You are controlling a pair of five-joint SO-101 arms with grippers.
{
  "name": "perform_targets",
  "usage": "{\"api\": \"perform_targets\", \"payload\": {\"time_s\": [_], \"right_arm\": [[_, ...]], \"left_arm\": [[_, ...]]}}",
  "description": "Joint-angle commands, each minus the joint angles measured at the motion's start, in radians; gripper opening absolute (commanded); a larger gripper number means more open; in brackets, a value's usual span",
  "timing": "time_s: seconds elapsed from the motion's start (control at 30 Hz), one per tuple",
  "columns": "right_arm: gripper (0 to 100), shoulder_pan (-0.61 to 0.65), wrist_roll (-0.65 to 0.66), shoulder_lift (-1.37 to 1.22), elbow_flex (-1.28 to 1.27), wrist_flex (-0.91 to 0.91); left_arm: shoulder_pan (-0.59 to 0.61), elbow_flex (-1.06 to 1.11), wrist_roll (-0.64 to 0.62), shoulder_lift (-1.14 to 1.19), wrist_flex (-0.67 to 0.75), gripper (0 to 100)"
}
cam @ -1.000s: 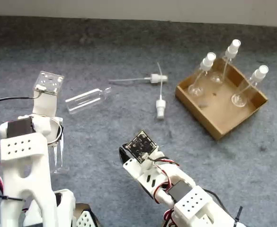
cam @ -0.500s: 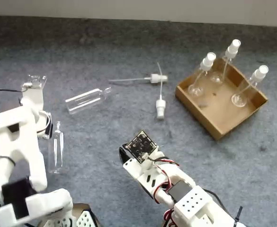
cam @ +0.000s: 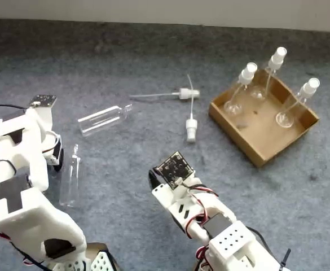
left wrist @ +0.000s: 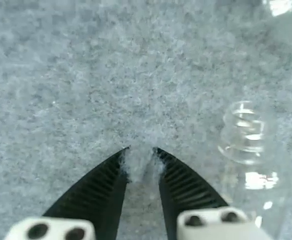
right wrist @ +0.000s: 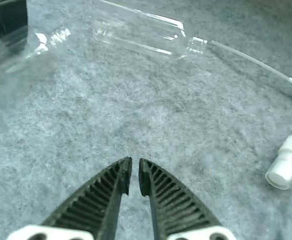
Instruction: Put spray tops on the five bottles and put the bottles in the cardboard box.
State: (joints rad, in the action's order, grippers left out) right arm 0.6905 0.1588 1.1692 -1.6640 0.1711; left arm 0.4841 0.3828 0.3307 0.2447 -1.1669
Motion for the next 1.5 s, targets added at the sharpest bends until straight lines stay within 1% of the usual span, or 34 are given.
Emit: {"api": "perform_targets", "payload": {"time_s": [0.0, 0.07, 0.2, 0.37, 0.8, 0.87, 0.93, 1.03, 1.2, 1.47], "right_arm": [[0.9, -0.035, 0.012, 0.021, -0.062, -0.024], [0.9, -0.035, 0.011, 0.021, -0.062, -0.024], [0.9, -0.035, 0.011, 0.021, -0.062, -0.024], [0.9, -0.035, 0.011, 0.021, -0.062, -0.024], [0.9, -0.035, 0.011, 0.021, -0.062, -0.024], [0.9, -0.035, 0.011, 0.021, -0.062, -0.024], [0.9, -0.035, 0.011, 0.021, -0.062, -0.024], [0.9, -0.035, 0.011, 0.021, -0.062, -0.024], [0.9, -0.035, 0.011, 0.021, -0.062, -0.024], [0.9, -0.035, 0.011, 0.021, -0.062, -0.024]], "left_arm": [[-0.120, -0.027, 0.006, 0.024, 0.011, 4], [-0.166, -0.027, 0.005, 0.024, -0.003, 4], [-0.254, -0.038, 0.003, 0.022, -0.087, 4], [-0.326, -0.038, 0.003, 0.022, -0.135, 4], [-0.475, -0.041, 0.002, 0.021, -0.138, 4], [-0.473, -0.073, -0.021, 0.013, -0.141, 4], [-0.447, -0.120, -0.063, -0.012, -0.184, 4], [-0.404, -0.199, -0.068, -0.047, -0.313, 4], [-0.383, -0.231, -0.066, -0.070, -0.485, 4], [-0.326, -0.222, -0.066, -0.062, -0.565, 4]]}}
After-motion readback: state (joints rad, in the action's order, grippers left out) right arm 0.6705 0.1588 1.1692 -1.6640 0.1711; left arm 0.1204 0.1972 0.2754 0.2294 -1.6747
